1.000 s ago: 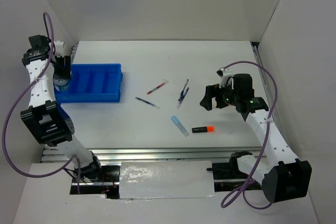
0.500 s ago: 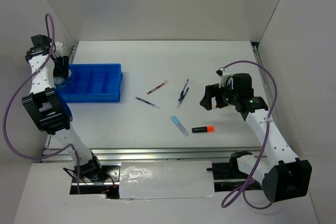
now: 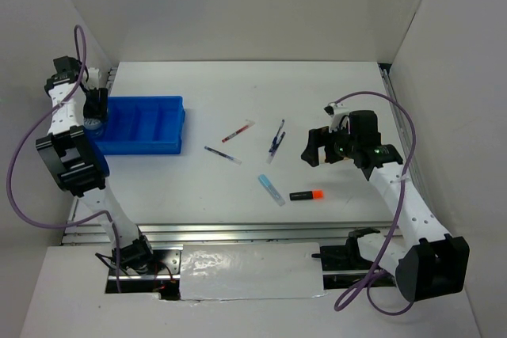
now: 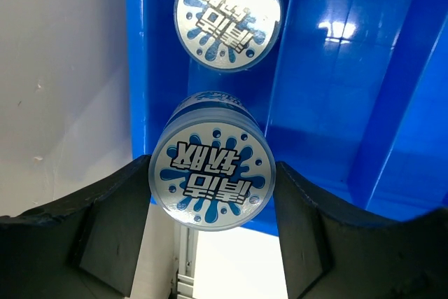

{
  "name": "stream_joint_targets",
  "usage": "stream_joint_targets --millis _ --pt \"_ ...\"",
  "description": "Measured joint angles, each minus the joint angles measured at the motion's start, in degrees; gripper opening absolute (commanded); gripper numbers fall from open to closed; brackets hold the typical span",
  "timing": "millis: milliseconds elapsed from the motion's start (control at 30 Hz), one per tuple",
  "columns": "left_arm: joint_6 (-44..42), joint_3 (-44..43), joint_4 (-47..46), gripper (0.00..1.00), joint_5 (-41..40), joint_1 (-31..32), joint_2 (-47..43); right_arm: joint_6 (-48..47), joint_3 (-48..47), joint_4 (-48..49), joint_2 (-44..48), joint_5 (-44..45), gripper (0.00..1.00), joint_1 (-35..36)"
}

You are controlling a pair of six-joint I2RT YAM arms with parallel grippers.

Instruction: Sort the stationery into containers

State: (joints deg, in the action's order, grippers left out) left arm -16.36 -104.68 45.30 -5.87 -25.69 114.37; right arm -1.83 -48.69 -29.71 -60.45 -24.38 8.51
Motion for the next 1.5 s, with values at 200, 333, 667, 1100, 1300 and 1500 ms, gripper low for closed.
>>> stream_joint_targets --millis 200,333,667,1100,1300,1500 --pt "0.50 0.68 -1.90 0.30 1.68 0.00 0.00 -0.20 -0.11 0.00 -0.26 -0.02 1.00 0.20" --pt "1.66 2.60 -4.09 0.36 2.67 -0.11 0.00 -0.24 -0.50 0.02 -1.09 -0.02 1.00 0.66" --pt "3.17 5.73 -6.82 0.48 5.70 -0.66 0.00 -0.37 -1.14 0.04 -1.55 0.02 1.00 1.70" --pt "3.80 5.73 -6.88 0.66 7.32 -0.83 0.17 -0.61 -1.14 0.04 -1.53 0.22 1.00 1.75" --pt "4.35 6.14 -7.39 0.69 7.63 -1.03 0.52 -0.61 -1.14 0.04 -1.53 0.22 1.00 1.79" --pt "4.48 7.96 -8.31 0.73 8.11 -1.40 0.63 -0.63 -1.14 0.04 -1.53 0.26 1.00 1.86"
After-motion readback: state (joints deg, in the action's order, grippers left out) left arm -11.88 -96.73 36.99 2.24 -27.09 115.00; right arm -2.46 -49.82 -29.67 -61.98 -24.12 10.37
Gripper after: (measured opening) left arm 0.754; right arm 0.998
